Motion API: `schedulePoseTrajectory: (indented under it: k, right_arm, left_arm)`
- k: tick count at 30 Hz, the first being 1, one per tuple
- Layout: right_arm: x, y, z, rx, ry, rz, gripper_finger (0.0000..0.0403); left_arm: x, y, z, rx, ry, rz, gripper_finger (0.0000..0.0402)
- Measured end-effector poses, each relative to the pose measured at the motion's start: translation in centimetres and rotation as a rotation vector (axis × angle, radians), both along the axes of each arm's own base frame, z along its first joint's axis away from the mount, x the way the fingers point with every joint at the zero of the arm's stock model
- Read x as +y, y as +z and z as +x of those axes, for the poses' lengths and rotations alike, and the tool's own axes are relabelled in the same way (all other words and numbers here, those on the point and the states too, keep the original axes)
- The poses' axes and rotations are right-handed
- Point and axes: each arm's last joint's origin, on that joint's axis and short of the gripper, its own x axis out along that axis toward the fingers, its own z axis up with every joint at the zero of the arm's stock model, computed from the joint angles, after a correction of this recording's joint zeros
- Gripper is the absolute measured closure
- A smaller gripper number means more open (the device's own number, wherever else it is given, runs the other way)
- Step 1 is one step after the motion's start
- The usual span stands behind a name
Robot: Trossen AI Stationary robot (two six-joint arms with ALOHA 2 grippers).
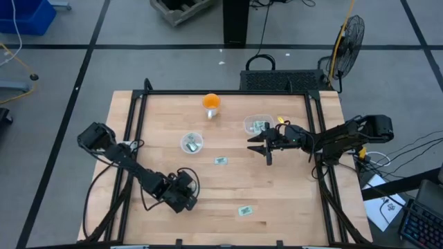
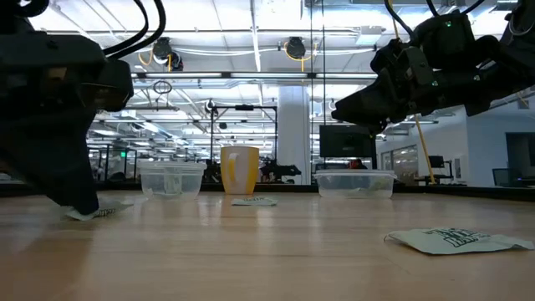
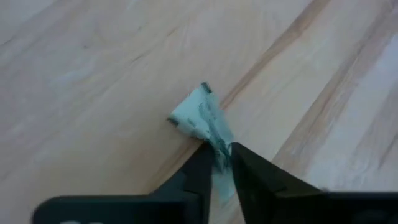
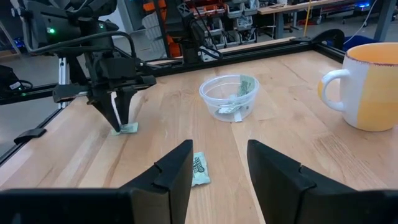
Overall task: Pick and place Stevia / Truvia into bins
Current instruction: Put the white stevia packet into the left transparent container
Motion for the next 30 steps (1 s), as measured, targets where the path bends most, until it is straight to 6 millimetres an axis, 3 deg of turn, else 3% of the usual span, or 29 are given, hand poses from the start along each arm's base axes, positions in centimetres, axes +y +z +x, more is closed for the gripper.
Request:
schedulePoseTrajectory:
  k: [6, 12, 20, 24, 30]
  right_arm:
    - [0.0, 0.0, 0.0, 0.001, 0.0, 0.0, 0.0259]
    - [0.0, 0.0, 0.0, 0.0, -0.001, 0.0, 0.0259]
    - [0.0, 0.0, 0.0, 0.0, -0.001, 0.0, 0.0259]
    - [0.0, 0.0, 0.0, 0.0, -0.004, 0.011, 0.0259]
    - [0.0, 0.0, 0.0, 0.001, -0.006, 0.018, 0.0259]
  left_arm:
    - [0.5, 0.4, 0.5, -0.023, 0.024, -0.015, 0.0391]
    - [2.5, 2.6, 0.5, -0.097, 0.086, 0.092, 0.038]
    - [8.7, 7.2, -1.6, -0.054, 0.214, 0.388, 0.0395]
    - [11.8, 9.1, -1.9, -0.058, 0.243, 0.446, 0.0383]
    - [14.5, 9.0, -1.1, 0.009, 0.191, 0.381, 0.0356]
